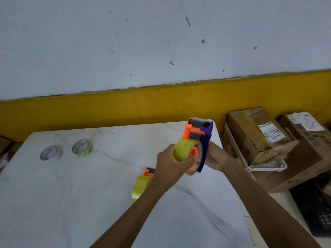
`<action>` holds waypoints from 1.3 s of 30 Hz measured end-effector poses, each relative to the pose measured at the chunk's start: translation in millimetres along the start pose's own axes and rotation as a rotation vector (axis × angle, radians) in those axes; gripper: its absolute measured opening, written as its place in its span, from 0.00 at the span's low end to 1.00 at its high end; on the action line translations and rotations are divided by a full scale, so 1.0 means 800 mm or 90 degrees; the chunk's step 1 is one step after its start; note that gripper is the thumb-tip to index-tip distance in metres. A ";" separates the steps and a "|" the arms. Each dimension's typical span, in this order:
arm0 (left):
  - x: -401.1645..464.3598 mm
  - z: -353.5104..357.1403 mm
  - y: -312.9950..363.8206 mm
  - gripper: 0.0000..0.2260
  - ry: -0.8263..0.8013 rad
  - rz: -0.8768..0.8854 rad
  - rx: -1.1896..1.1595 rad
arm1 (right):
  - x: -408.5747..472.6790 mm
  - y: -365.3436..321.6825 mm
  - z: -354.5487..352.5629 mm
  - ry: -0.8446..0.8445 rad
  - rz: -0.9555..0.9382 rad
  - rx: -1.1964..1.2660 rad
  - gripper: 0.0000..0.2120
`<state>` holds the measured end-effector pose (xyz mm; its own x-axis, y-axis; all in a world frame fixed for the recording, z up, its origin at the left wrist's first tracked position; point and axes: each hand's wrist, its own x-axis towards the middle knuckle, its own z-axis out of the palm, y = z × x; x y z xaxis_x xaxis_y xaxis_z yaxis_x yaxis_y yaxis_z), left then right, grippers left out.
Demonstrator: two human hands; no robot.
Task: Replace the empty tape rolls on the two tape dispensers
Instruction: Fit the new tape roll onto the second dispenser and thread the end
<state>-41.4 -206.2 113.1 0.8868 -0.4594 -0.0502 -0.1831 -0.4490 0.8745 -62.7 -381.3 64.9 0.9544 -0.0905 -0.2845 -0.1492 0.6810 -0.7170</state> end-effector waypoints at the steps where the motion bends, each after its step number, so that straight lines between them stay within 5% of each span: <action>1: 0.004 -0.001 0.008 0.15 0.000 -0.003 0.006 | -0.004 -0.001 0.003 0.006 -0.012 0.019 0.14; 3: 0.011 -0.001 0.018 0.14 -0.002 -0.012 0.022 | -0.011 0.001 0.007 0.043 -0.005 -0.003 0.07; 11: 0.023 0.029 0.004 0.25 0.009 -0.196 0.067 | -0.042 0.099 -0.009 0.164 -0.013 0.265 0.19; 17: 0.008 0.074 -0.061 0.23 -0.110 -0.286 0.170 | -0.069 0.187 -0.029 0.313 0.097 0.292 0.23; 29: -0.015 0.126 -0.117 0.20 -0.098 -0.309 0.304 | -0.076 0.249 -0.045 0.432 0.193 0.388 0.22; 35: -0.032 0.139 -0.135 0.22 -0.084 -0.339 0.274 | -0.094 0.245 -0.062 0.441 0.266 0.202 0.18; 39: -0.038 0.140 -0.134 0.23 -0.078 -0.350 0.270 | -0.088 0.226 -0.068 0.562 0.329 -0.111 0.26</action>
<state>-96.2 -229.5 -33.1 0.8481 -0.1518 -0.5076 0.1065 -0.8896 0.4441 -171.0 -291.8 -79.3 0.2439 -0.3651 -0.8984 -0.5888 0.6803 -0.4364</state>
